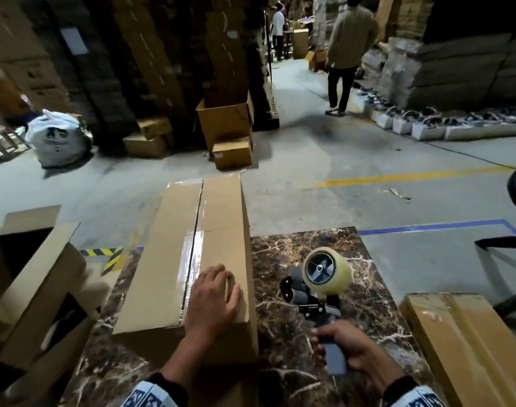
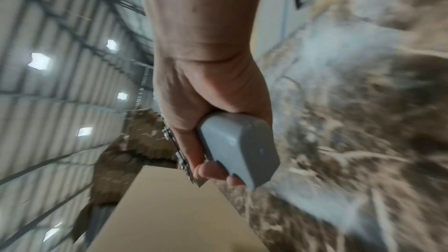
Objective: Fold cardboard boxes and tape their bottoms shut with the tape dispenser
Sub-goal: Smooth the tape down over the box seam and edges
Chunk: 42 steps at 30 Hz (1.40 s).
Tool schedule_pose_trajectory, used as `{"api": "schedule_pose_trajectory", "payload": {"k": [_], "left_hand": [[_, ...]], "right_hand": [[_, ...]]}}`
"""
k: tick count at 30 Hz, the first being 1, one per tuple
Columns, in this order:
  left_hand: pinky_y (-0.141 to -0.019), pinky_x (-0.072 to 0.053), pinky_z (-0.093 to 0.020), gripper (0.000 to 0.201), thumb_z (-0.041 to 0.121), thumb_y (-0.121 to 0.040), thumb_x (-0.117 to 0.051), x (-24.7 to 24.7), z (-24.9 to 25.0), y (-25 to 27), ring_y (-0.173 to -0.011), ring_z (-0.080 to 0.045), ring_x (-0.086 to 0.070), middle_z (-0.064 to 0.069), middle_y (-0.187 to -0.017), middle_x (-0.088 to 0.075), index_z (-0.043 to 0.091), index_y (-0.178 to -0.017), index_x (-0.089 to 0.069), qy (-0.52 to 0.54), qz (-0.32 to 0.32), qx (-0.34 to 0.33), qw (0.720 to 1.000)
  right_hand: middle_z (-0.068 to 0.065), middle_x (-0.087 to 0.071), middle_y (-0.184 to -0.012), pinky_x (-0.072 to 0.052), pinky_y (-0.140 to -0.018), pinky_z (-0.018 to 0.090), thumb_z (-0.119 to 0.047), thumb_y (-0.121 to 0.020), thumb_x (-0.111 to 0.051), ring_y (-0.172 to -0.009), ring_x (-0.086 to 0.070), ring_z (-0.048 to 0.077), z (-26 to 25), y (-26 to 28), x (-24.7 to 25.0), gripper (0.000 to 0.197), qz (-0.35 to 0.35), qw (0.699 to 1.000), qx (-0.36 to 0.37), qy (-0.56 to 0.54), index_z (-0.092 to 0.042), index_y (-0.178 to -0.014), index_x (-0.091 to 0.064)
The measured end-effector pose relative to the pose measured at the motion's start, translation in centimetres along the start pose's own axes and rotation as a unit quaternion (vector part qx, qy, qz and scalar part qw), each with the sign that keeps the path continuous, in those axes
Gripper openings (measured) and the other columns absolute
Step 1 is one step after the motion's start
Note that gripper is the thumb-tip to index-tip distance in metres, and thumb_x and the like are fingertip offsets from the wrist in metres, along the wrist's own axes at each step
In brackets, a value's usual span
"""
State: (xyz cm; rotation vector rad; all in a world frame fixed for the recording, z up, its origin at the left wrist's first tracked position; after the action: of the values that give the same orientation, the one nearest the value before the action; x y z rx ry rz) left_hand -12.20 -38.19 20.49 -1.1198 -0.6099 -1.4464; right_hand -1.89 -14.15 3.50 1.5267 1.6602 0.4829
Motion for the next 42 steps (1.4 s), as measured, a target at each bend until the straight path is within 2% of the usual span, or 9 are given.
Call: {"api": "schedule_pose_trajectory", "payload": {"k": [4,7,11,22,26,30,33,36,42], "left_hand": [[-0.084,-0.047,-0.012,0.012,0.021,-0.092,-0.064,2.5,-1.8,-0.6,-0.097,-0.016,-0.064,-0.002,-0.104,-0.071,0.013,-0.095,-0.073,0.235,0.040,0.096,0.966],[-0.080,-0.059,-0.046,0.017,0.015,-0.097,-0.058,2.2,-4.2,-0.2,-0.088,-0.033,-0.069,-0.016,-0.096,-0.071,0.004,-0.094,-0.071,0.516,0.023,0.278,0.810],[-0.070,-0.055,-0.038,0.043,0.043,-0.100,-0.048,1.1,-1.7,1.0,-0.082,-0.031,-0.066,-0.017,-0.093,-0.070,0.003,-0.111,-0.063,0.713,-0.140,0.359,0.587],[-0.041,-0.051,-0.022,0.043,0.001,-0.068,-0.086,2.7,-4.8,6.0,-0.054,-0.027,-0.066,-0.025,-0.082,-0.063,-0.011,-0.104,-0.067,0.885,-0.203,0.320,0.271],[-0.045,-0.049,-0.015,0.065,-0.006,-0.055,-0.091,2.7,-8.0,7.2,-0.052,-0.022,-0.067,-0.023,-0.086,-0.065,-0.011,-0.114,-0.062,0.876,-0.180,0.332,0.300],[-0.040,-0.054,-0.025,0.026,-0.009,-0.086,-0.052,3.7,-12.1,8.1,-0.057,-0.029,-0.071,-0.030,-0.088,-0.066,-0.011,-0.112,-0.052,0.817,-0.097,0.371,0.430],[-0.047,-0.058,-0.027,0.024,-0.005,-0.088,-0.034,4.7,-13.3,8.4,-0.060,-0.031,-0.071,-0.027,-0.082,-0.068,-0.010,-0.104,-0.052,0.825,-0.077,0.351,0.436],[-0.046,-0.057,-0.028,0.026,0.010,-0.087,-0.051,5.3,-13.5,8.7,-0.059,-0.028,-0.069,-0.022,-0.082,-0.069,-0.004,-0.108,-0.057,0.837,-0.078,0.327,0.432],[-0.061,-0.059,-0.023,0.038,-0.006,-0.069,-0.072,5.1,-14.1,8.8,-0.065,-0.021,-0.070,-0.019,-0.082,-0.071,-0.006,-0.105,-0.059,0.784,-0.091,0.297,0.537]], "right_hand": [[0.013,-0.059,-0.063,-0.044,-0.050,0.029,-0.006,-0.078,-0.075,-0.049,-0.053,0.019,-6.9,5.8,-3.8,0.012,0.026,0.991,0.087,0.102,-0.001,-0.074,-0.064],[0.013,-0.062,-0.067,-0.045,-0.046,0.028,0.002,-0.082,-0.072,-0.051,-0.055,0.018,-11.1,10.2,-7.4,0.014,0.054,0.974,0.142,0.171,0.004,-0.093,-0.063],[0.011,-0.069,-0.081,-0.049,-0.055,0.030,0.004,-0.083,-0.069,-0.064,-0.062,0.019,-14.2,13.2,-12.8,0.027,0.044,0.948,0.187,0.252,-0.009,-0.104,-0.059],[0.007,-0.060,-0.066,-0.043,-0.048,0.027,0.006,-0.083,-0.068,-0.053,-0.053,0.013,-14.1,12.3,-24.6,0.021,-0.033,0.929,0.158,0.334,-0.002,-0.100,-0.058],[0.018,-0.054,-0.083,-0.043,-0.052,0.029,-0.012,-0.067,-0.070,-0.061,-0.049,0.017,-13.6,12.4,-27.7,0.029,-0.065,0.917,0.146,0.365,-0.003,-0.093,-0.061],[0.017,-0.056,-0.080,-0.044,-0.054,0.031,-0.024,-0.058,-0.079,-0.063,-0.051,0.020,-13.1,11.8,-29.2,0.047,-0.085,0.902,0.144,0.399,0.002,-0.094,-0.062],[0.017,-0.055,-0.078,-0.042,-0.053,0.030,-0.018,-0.063,-0.077,-0.061,-0.050,0.019,-12.8,11.2,-30.0,0.043,-0.098,0.897,0.144,0.405,0.006,-0.095,-0.060],[0.009,-0.058,-0.070,-0.043,-0.052,0.027,-0.009,-0.070,-0.069,-0.058,-0.052,0.015,-12.5,11.2,-31.0,0.026,-0.121,0.891,0.141,0.415,0.004,-0.091,-0.062],[0.006,-0.056,-0.065,-0.038,-0.049,0.026,0.009,-0.085,-0.063,-0.054,-0.047,0.014,-12.6,11.1,-31.9,0.009,-0.143,0.883,0.142,0.423,0.000,-0.085,-0.062]]}}
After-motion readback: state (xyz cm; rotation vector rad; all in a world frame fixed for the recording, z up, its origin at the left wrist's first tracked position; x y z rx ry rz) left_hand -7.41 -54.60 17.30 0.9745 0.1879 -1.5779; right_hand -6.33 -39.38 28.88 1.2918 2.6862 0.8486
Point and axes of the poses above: each hand's wrist, its own y-axis away from the middle knuckle, its own x-axis out of the back of the hand, z = x × y, the point moved 10 cm from there along -y, towards the middle knuckle
